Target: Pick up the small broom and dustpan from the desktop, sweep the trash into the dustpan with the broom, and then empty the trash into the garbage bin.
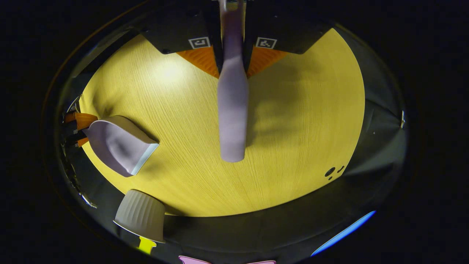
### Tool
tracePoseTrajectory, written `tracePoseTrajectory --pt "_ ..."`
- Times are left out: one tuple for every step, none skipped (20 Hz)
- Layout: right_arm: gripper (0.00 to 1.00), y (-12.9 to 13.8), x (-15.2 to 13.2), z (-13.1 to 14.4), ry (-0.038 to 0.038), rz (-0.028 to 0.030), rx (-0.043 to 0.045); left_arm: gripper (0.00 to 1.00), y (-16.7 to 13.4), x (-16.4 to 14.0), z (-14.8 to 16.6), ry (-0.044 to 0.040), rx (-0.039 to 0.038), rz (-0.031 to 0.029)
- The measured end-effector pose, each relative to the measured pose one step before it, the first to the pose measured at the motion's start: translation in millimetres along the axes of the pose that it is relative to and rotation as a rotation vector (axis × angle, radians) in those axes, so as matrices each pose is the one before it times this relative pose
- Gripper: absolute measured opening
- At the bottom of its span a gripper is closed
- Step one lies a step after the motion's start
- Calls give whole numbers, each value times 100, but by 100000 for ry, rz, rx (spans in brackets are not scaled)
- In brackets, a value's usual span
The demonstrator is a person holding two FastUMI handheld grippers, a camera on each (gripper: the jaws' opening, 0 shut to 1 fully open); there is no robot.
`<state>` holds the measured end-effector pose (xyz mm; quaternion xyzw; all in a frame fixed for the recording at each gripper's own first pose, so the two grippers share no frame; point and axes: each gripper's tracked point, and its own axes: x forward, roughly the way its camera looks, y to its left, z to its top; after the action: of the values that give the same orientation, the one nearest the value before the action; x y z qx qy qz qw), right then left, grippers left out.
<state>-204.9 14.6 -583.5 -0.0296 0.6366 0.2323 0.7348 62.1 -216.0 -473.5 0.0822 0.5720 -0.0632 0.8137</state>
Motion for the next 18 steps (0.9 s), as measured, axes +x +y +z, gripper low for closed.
tracePoseTrajectory --pt "44 100 -73 -36 -88 51 292 31 66 19 76 -232 520 264" --pt "44 -53 -213 108 -763 -127 464 28 203 -93 14 -149 851 229" --pt "45 117 -210 24 -466 513 653 32 75 -334 49 48 869 -151" --pt "45 36 -315 50 -758 363 959 33 84 -269 -27 -319 602 26" --pt "46 109 -349 17 -915 434 954 33 45 -316 74 -569 304 199" --pt "46 105 -590 -69 -447 546 798 28 -46 -314 19 -614 347 332" --pt "46 78 -930 25 -858 237 604 33 66 -356 70 -718 298 691" --pt "46 4 -961 187 -1950 103 726 33 201 -395 62 -775 451 790" --pt "46 -67 -972 247 -2270 -55 721 33 121 -503 93 -861 97 573" --pt "46 -72 -875 296 -2274 -373 627 39 -162 -577 230 -1331 -334 -118" --pt "45 26 -508 211 -2086 -285 259 28 -143 -447 217 -1228 -475 -561" --pt "45 -58 -781 205 -1912 -519 228 27 -204 -533 223 -1389 -398 -251" --pt "45 140 -617 469 -2140 -27 177 27 -94 -567 400 -1441 -147 195" --pt "45 152 -693 425 -2458 67 79 25 -44 -471 354 -1627 15 154" --pt "43 275 -652 588 -2705 91 143 24 -147 -445 338 -1273 167 -498" --pt "45 339 -759 626 -2941 133 469 24 39 -445 308 -1294 112 393" --pt "45 370 -534 757 -3032 186 403 24 95 -494 324 -1481 -7 482" --pt "45 374 -659 904 -3886 -24 397 25 60 -569 554 -2529 -370 573"
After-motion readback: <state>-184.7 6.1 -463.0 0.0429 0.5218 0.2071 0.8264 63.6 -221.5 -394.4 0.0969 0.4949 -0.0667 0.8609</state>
